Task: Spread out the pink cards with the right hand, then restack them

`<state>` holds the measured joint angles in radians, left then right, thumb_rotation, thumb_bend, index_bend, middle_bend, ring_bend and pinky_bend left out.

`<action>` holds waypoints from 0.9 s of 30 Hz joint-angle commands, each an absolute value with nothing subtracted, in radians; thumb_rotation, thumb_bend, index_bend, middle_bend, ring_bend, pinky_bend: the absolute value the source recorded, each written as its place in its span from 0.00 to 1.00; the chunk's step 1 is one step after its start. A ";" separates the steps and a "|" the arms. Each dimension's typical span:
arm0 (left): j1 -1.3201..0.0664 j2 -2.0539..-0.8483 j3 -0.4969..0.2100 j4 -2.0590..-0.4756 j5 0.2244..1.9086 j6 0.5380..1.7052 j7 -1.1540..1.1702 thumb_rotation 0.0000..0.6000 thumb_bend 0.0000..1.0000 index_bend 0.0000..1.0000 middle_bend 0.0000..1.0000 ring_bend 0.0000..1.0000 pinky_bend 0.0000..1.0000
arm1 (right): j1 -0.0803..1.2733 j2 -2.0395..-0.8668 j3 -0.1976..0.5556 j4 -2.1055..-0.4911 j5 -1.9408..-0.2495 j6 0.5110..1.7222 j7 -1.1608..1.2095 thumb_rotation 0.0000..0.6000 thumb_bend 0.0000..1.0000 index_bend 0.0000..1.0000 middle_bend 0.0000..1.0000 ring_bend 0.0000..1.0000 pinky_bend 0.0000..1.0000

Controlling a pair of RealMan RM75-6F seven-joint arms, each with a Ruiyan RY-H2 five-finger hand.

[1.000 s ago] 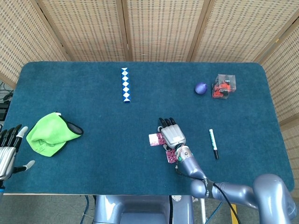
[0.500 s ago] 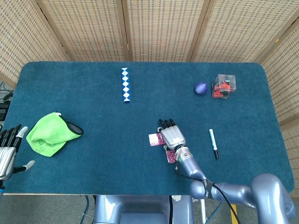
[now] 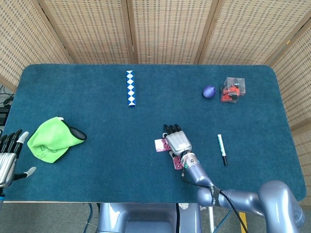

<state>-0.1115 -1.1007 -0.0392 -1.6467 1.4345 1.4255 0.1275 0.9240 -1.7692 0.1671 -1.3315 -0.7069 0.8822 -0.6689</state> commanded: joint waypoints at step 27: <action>-0.113 -1.097 -0.039 -1.648 1.432 1.419 0.117 1.00 0.00 0.00 0.00 0.00 0.00 | 0.996 -1.773 0.193 -1.316 -0.559 0.867 -0.719 1.00 0.34 0.51 0.00 0.00 0.00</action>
